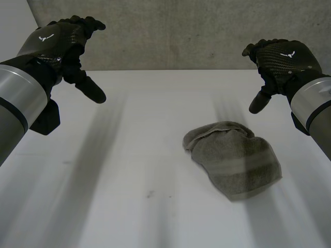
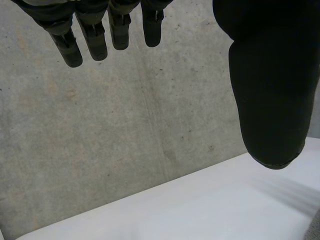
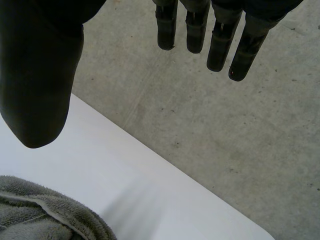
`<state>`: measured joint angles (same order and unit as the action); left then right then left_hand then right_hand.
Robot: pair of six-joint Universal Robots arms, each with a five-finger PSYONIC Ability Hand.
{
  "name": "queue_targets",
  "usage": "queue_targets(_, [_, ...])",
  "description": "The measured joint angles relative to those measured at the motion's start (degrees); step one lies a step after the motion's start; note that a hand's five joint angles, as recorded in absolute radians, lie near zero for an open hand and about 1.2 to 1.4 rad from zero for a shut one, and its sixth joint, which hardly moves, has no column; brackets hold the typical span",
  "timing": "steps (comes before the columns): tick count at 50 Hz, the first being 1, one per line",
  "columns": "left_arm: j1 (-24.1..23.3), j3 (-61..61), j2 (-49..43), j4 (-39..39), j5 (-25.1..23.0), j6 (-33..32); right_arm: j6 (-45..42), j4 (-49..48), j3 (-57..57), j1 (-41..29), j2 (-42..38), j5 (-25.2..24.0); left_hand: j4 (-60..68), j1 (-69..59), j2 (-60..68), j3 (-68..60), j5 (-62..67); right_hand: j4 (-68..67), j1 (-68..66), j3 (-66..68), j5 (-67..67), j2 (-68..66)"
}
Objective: Fold the towel.
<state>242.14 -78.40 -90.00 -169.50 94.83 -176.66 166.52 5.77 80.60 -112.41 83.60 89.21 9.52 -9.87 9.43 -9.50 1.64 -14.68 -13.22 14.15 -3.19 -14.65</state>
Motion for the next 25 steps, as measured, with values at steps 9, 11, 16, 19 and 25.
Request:
queue_targets(9, [0.00, 0.00, -0.21, 0.01, 0.00, 0.00, -0.38, 0.02, -0.49, 0.23, -1.07, 0.06, 0.00, 0.00, 0.00, 0.00, 0.00, 0.00, 0.00, 0.00, 0.00, 0.00])
queue_targets(11, [0.00, 0.00, -0.21, 0.01, 0.00, 0.01, -0.50, 0.32, -0.85, 0.38, -1.99, 0.07, 0.00, 0.00, 0.00, 0.00, 0.00, 0.00, 0.00, 0.00, 0.00, 0.00])
queue_targets(16, [-0.04, -0.05, -0.34, 0.01, 0.00, 0.06, -1.45, 3.09, -2.65, 0.80, -6.31, 0.04, 0.00, 0.00, 0.00, 0.00, 0.00, 0.00, 0.00, 0.00, 0.00, 0.00])
queue_targets(19, [-0.10, -0.21, -0.60, -0.07, 0.00, 0.04, -2.19, 6.48, -4.57, 0.91, -10.16, 0.02, 0.00, 0.00, 0.00, 0.00, 0.00, 0.00, 0.00, 0.00, 0.00, 0.09])
queue_targets(25, [-0.34, -0.46, -2.53, -1.00, -0.30, -0.34, -2.49, 13.16, -8.49, 1.10, -17.70, -0.53, 0.00, 0.00, 0.00, 0.00, 0.00, -5.53, -6.96, 5.78, -7.44, -5.13])
